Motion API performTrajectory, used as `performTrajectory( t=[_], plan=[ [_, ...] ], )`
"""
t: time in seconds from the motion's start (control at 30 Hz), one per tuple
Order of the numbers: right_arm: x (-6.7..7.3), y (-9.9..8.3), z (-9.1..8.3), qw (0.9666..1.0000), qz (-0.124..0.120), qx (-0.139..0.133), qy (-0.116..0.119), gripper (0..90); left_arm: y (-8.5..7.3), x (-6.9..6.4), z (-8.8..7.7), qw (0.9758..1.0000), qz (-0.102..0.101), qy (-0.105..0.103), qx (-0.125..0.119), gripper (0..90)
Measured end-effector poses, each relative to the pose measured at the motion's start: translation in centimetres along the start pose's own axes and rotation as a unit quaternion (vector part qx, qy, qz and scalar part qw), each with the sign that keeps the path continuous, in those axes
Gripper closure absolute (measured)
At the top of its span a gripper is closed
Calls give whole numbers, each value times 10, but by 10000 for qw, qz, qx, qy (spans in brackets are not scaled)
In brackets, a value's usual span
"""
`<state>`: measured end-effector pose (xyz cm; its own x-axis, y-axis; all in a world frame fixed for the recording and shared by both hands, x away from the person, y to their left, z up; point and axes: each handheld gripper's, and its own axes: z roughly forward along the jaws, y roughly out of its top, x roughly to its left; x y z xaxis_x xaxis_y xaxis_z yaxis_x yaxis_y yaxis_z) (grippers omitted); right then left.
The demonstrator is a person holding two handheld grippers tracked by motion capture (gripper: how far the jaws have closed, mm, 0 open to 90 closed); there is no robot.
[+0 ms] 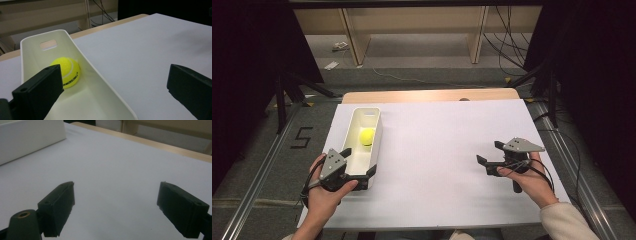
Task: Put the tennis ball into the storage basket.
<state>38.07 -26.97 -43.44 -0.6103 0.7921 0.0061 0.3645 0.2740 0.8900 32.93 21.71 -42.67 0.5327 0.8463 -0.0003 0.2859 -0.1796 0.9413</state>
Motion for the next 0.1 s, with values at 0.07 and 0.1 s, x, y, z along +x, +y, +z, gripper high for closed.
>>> performTrajectory(
  t=[0.07, 0.1],
  plan=[
    [0, 0, 0, 10000, -1, 4, 11, 152, 0, 0, 0, 10000, -2, -2, 11, 0],
    [0, 0, 0, 10000, 1, -2, 4, 152, 0, 0, 1, 10000, -1, -3, 12, 0]
  ],
)
